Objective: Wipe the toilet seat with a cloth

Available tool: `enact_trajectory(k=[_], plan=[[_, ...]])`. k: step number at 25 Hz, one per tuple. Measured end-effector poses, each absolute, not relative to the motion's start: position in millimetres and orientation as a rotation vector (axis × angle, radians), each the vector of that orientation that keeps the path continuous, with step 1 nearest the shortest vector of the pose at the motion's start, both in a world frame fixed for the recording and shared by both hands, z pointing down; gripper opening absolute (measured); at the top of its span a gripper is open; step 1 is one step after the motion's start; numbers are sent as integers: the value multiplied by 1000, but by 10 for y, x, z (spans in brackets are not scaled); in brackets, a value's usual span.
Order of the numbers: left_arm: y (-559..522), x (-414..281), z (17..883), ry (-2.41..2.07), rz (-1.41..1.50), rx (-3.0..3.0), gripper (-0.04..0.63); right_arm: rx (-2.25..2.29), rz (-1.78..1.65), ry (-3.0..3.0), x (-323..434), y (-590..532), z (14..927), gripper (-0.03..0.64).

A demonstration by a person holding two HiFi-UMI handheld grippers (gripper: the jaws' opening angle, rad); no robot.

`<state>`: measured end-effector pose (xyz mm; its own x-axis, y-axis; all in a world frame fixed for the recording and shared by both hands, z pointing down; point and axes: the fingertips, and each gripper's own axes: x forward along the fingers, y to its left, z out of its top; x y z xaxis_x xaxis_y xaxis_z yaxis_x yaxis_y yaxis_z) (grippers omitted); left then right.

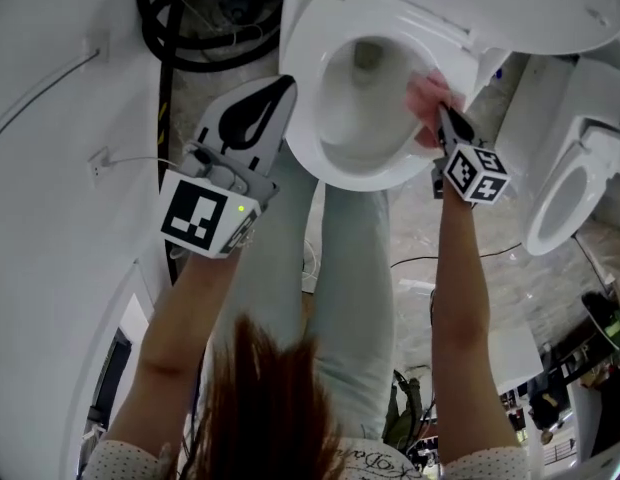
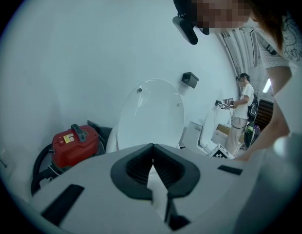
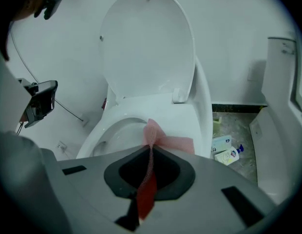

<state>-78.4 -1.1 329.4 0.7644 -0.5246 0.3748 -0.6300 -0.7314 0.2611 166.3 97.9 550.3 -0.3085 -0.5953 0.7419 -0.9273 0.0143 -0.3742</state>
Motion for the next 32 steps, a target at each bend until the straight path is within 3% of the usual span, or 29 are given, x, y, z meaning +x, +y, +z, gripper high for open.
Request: enact_trajectory(k=[6, 11, 32], plan=[[-78, -872, 3137, -893, 394, 2606, -2, 1676, 1213, -2019, 1362, 1129, 5073, 21], [-62, -900, 2853, -895, 374, 2622, -2, 1746, 999, -2100, 1365, 1118, 4421, 21], [-261, -977, 874, -938, 327, 2811, -2, 1982, 692, -2284, 1161, 562, 1722, 21]])
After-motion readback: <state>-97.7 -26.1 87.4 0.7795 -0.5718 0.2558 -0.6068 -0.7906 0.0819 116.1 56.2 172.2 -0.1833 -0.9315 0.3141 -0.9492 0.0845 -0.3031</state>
